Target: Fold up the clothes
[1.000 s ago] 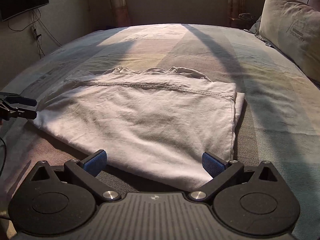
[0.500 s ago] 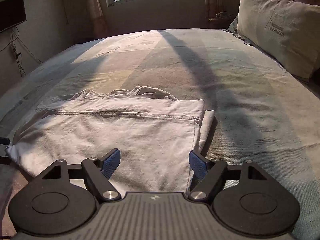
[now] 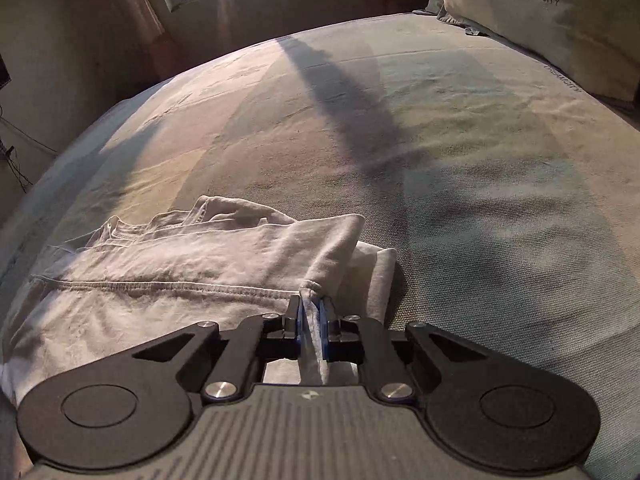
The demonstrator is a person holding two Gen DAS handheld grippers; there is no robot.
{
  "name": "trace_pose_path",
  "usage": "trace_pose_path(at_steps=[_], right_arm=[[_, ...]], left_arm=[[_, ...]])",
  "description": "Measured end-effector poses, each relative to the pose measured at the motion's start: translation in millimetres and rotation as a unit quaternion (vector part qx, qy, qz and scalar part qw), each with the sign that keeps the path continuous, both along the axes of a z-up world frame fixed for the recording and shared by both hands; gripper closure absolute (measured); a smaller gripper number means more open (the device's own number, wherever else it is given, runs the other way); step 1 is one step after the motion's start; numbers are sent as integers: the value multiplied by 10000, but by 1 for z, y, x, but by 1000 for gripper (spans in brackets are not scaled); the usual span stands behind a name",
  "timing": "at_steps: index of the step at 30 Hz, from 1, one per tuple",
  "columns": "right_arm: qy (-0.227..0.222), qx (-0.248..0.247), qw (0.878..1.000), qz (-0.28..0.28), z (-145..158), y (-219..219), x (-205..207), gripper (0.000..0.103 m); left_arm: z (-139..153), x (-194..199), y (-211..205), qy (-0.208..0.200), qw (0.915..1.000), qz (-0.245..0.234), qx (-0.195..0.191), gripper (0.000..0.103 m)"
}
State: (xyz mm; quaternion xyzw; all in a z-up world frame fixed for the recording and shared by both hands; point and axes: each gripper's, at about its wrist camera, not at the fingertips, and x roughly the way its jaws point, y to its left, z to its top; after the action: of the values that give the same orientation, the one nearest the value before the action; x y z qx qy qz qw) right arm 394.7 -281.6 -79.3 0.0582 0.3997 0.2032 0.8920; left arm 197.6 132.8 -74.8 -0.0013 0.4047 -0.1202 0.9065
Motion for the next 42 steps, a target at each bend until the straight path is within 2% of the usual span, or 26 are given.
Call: trace_pose_path(at_steps=[6,9,10,12,14,16,20,22,24,25,26,28,30,32,34,36,40,42], right_arm=[[-67,-11,9998,-207,7,-11,0,96],[-75,-405,9985,-366,0,-5,3,96],[-53,-495,9976,-476,-2,-7,4,101],[12,-648,9952,-727,-6,-14,5,101],[-35,-351,9961,-804,-1,-24,0,100],[-244,-150,9972,-688,11,-27,-11,98],[-459,-14,9985,-311,32,-9,-27,94],[-525,-10,9985,-172,38,0,-33,94],[-541,-52,9985,-72,41,8,-38,93],[-546,-76,9985,-24,43,12,-41,93],[-532,-71,9985,50,43,16,-44,89],[-494,-42,9985,216,43,23,-50,81],[-452,12,9979,454,41,31,-58,77],[-377,44,9967,715,37,40,-66,67],[-257,-61,9961,841,27,48,-73,56],[-85,-226,9960,861,15,52,-77,51],[127,-408,9964,728,4,40,-94,49],[22,-457,9965,703,12,38,-106,41]], left_arm=[[1,2,5,-45,9999,104,-54,1],[-4,8,16,69,9993,343,-114,1],[-3,8,19,53,9991,409,-136,1],[2,10,25,-57,9987,438,-262,1],[9,17,30,-230,9981,380,-427,1],[10,33,36,-296,9969,374,-629,1],[-15,85,54,160,9923,639,-1048,1],[-19,104,62,13,9934,701,-911,1],[-12,118,68,-3,9908,888,-1023,1],[-5,121,69,-65,9913,976,-883,1],[0,122,69,-98,9919,981,-804,1],[10,117,72,-155,9916,854,-959,1],[15,103,71,-161,9911,716,-1107,1],[8,85,69,46,9904,516,-1279,1],[-4,64,65,175,9913,423,-1236,1],[-16,43,61,302,9920,332,-1184,1],[-1,21,45,320,9973,254,-618,1],[8,17,31,83,9994,21,-333,1]])
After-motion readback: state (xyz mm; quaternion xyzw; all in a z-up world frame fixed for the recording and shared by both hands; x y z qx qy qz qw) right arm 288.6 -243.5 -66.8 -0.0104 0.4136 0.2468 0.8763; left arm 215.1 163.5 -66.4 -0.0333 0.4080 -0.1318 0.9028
